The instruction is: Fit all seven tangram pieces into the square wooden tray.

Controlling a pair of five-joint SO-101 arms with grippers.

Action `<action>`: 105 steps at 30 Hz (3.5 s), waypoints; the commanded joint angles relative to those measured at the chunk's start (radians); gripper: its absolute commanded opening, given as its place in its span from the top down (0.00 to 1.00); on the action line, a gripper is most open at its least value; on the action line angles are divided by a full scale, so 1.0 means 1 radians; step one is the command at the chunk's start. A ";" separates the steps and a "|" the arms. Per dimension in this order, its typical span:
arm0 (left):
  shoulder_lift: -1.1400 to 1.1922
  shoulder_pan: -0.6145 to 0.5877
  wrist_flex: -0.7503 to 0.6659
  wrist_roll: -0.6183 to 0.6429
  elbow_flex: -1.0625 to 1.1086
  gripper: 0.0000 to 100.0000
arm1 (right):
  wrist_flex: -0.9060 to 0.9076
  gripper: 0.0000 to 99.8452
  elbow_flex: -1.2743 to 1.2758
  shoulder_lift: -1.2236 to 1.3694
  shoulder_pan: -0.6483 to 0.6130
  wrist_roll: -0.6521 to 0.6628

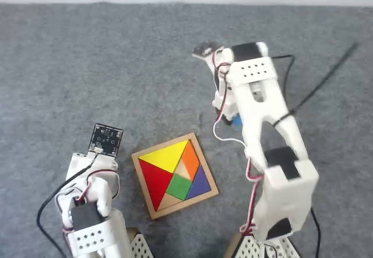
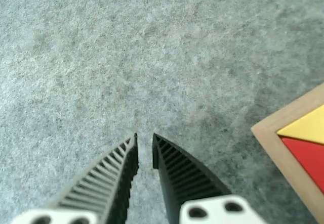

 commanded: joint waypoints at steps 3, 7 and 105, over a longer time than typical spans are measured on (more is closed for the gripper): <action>-0.020 -0.006 0.005 -0.008 -0.013 0.94 | 0.039 0.92 -0.011 -0.275 -0.018 -0.009; -0.020 -0.006 0.005 -0.008 -0.013 0.94 | 0.039 0.92 -0.011 -0.447 -0.018 -0.051; -0.023 0.000 0.000 -0.003 -0.013 0.99 | -0.923 0.99 1.468 -1.256 -0.013 -0.132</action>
